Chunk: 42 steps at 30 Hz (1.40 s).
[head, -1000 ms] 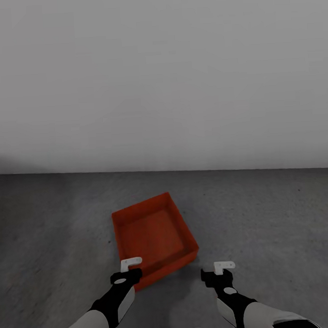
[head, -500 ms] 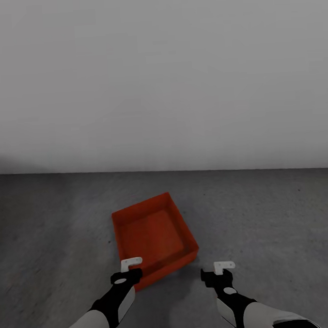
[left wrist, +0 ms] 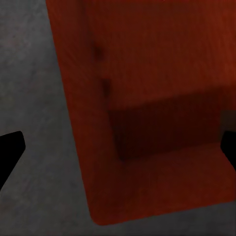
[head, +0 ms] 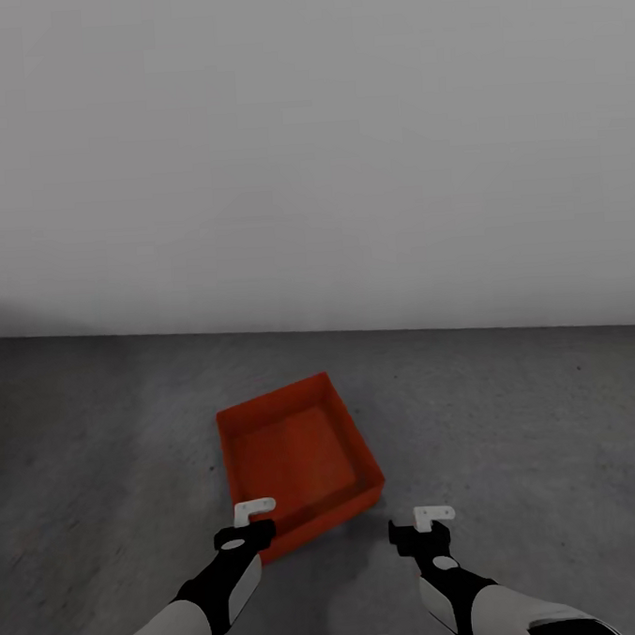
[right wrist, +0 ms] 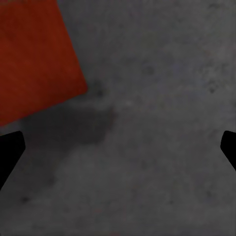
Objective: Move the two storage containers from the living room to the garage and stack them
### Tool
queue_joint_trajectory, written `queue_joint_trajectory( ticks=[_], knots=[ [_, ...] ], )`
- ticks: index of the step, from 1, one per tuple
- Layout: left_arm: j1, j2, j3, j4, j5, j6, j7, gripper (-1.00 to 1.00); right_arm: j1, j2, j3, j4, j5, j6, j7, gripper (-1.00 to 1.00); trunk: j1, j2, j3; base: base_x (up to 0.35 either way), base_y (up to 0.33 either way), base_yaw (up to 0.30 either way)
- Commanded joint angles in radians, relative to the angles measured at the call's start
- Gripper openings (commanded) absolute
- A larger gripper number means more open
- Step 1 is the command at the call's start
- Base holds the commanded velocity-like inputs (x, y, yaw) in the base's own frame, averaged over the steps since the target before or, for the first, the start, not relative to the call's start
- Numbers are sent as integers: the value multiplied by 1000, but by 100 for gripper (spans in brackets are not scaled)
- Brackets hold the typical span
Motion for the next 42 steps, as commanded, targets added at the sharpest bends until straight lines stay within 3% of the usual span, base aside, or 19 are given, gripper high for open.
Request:
queue_joint_trajectory(
  ticks=[1,42],
  knots=[
    [0,1,-9,-2,10,5,7,100,-1,0,4,1,-2,-3,-4,100,-4,7,2,0,0,0],
    [0,4,-6,-3,10,3,8,100,-1,0,4,1,-2,-3,-4,100,-161,294,131,0,0,0]
  ],
)
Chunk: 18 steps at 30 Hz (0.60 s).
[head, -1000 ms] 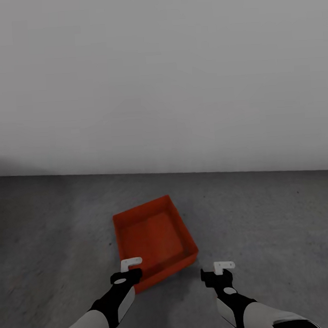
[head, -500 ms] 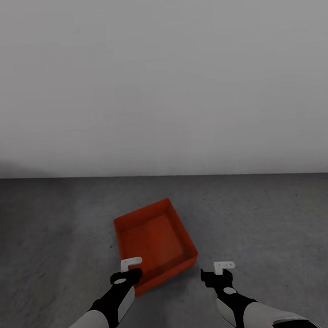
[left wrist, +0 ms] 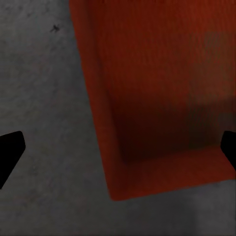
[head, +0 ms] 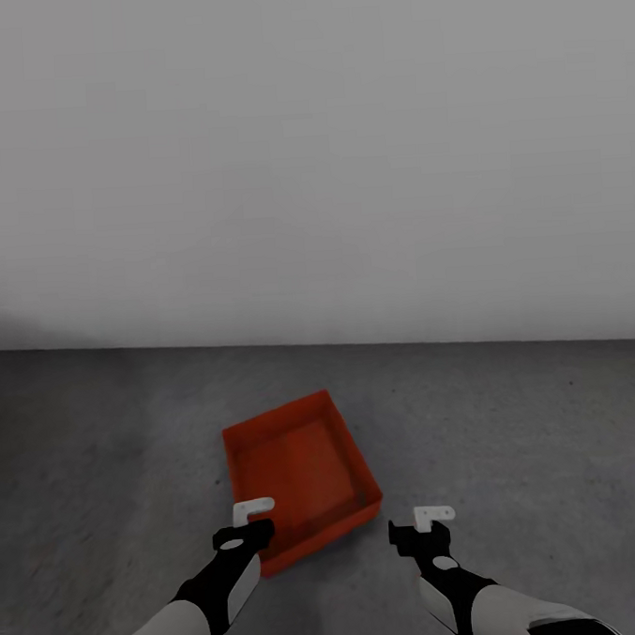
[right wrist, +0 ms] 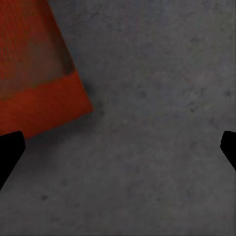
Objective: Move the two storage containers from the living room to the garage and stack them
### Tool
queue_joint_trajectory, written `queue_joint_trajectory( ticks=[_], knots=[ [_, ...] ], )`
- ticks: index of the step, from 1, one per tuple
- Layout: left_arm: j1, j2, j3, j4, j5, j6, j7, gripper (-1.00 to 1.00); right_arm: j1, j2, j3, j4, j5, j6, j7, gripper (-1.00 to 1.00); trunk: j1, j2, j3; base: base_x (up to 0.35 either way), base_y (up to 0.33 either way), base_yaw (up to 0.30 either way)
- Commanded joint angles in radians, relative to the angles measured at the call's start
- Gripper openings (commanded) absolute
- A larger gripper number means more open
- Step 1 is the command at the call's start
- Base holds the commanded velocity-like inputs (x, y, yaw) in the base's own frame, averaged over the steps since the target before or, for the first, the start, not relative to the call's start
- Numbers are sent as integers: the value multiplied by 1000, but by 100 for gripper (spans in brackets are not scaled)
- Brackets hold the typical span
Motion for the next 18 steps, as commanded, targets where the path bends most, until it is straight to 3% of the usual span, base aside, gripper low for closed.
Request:
queue_joint_trajectory(
  ticks=[1,18],
  knots=[
    [0,1,-9,-2,10,4,7,100,-1,0,4,1,-2,-2,-4,100,-4,7,3,0,0,0],
    [0,1,-9,-2,10,4,7,100,-1,0,4,1,-2,-3,-4,100,-69,126,56,0,0,0]
  ],
)
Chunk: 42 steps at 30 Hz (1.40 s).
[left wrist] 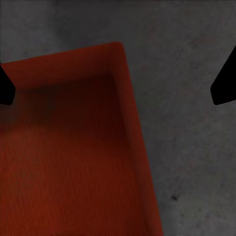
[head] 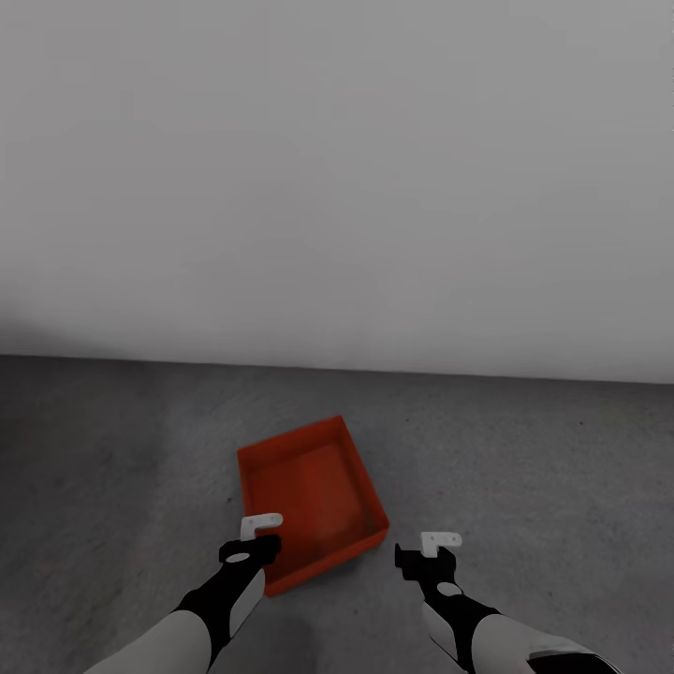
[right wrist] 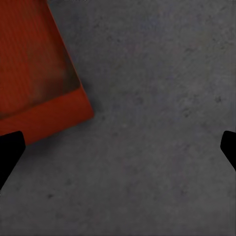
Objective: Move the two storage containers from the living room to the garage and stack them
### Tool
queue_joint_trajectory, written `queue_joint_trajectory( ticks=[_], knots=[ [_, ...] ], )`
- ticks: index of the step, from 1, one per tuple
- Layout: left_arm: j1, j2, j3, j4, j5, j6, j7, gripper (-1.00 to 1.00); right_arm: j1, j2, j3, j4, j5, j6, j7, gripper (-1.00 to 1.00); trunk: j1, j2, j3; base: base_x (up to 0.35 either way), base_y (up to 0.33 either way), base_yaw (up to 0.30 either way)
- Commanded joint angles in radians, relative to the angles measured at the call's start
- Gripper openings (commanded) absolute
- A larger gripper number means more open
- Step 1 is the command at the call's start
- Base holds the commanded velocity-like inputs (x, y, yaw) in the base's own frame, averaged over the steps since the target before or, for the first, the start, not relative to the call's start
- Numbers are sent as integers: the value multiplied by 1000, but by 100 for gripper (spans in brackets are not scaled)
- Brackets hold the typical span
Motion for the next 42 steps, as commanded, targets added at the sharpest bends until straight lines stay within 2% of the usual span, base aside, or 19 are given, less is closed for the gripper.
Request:
queue_joint_trajectory(
  ticks=[1,42],
  knots=[
    [0,1,-9,-2,10,4,7,100,-1,0,4,1,-2,-3,-4,100,-4,7,3,0,0,0],
    [0,0,-9,-2,10,4,7,100,-1,0,4,1,-2,-1,-4,100,-161,294,131,0,0,0]
  ],
)
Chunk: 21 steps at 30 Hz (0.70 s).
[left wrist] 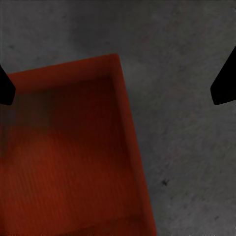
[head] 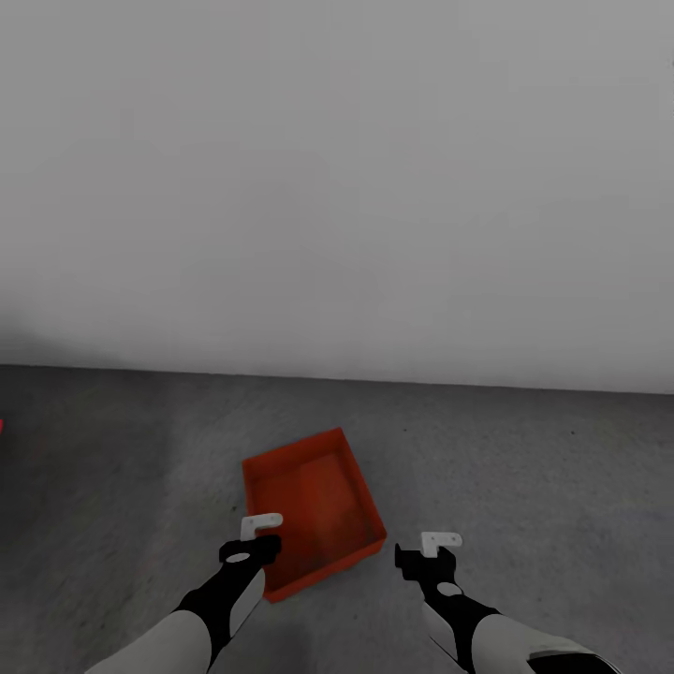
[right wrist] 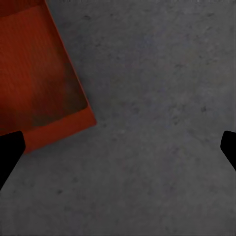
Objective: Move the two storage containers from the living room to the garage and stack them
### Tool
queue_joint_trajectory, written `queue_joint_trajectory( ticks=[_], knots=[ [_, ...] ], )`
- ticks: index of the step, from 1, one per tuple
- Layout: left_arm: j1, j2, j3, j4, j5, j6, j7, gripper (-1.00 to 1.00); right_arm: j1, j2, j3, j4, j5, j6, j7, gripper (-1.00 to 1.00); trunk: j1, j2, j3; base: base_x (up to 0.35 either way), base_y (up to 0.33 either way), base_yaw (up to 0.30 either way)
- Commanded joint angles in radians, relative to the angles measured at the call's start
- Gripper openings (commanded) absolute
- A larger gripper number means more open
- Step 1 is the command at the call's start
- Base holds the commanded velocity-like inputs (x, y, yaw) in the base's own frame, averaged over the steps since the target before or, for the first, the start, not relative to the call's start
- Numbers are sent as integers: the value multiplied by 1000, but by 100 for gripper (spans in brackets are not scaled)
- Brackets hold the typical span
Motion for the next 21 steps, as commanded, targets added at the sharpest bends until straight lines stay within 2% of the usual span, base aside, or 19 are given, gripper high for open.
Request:
queue_joint_trajectory(
  ticks=[1,21],
  knots=[
    [0,0,-9,-2,10,4,7,100,-1,0,4,1,-2,-3,-4,100,-4,7,3,0,0,0],
    [0,0,-9,-2,10,4,7,100,-1,0,4,1,-2,-4,-4,100,-81,147,65,0,0,0]
  ],
)
